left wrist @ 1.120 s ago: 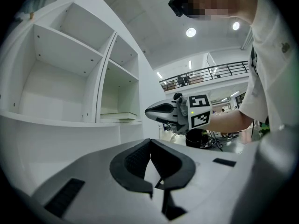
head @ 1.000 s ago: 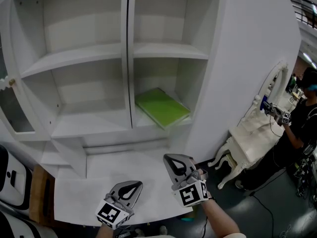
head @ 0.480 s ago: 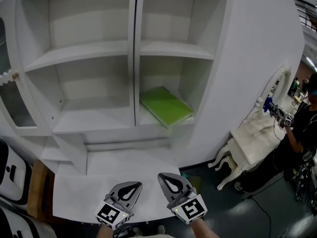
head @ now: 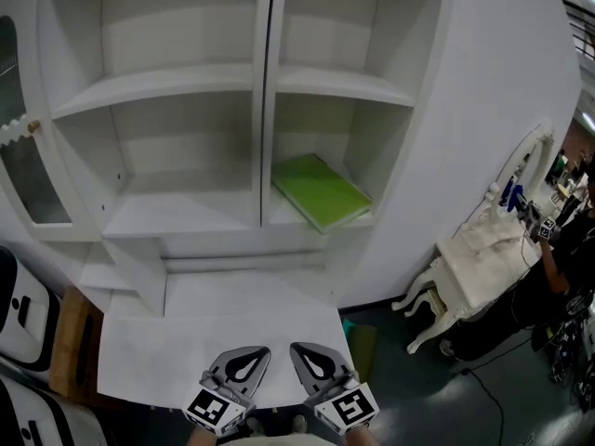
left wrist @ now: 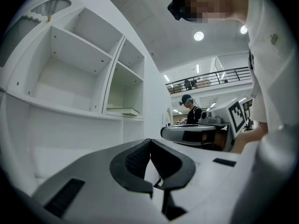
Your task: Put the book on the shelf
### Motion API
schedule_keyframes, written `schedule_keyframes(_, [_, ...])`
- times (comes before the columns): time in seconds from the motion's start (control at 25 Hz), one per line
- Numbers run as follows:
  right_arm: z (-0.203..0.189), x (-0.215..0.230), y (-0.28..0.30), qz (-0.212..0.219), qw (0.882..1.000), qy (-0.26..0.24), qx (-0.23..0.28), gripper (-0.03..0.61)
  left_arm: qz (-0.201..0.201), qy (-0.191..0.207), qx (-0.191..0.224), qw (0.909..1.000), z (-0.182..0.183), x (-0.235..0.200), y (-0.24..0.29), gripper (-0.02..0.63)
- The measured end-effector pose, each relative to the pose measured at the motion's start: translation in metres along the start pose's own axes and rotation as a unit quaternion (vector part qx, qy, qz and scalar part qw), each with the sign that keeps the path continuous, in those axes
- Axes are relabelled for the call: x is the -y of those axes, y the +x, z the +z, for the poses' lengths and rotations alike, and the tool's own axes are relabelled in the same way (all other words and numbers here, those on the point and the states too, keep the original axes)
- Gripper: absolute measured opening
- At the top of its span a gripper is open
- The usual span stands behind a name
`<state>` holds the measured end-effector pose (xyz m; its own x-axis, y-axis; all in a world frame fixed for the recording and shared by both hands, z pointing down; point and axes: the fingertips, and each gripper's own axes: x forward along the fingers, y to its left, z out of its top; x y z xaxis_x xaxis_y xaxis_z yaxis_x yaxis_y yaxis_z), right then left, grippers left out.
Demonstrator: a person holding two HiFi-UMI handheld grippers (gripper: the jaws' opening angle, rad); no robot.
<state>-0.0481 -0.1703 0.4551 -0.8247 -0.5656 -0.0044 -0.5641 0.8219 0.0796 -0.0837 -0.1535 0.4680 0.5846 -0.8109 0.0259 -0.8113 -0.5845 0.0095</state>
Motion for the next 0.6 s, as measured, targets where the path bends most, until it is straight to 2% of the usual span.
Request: schedule_keyframes(0.6, [-0.0067, -0.0061, -0.0032, 0.008, 1.0, 0.008, -0.004, 0.011, 0.003, -0.008, -0.005, 0.9999, -0.0047, 0.0052, -0.007, 0.009])
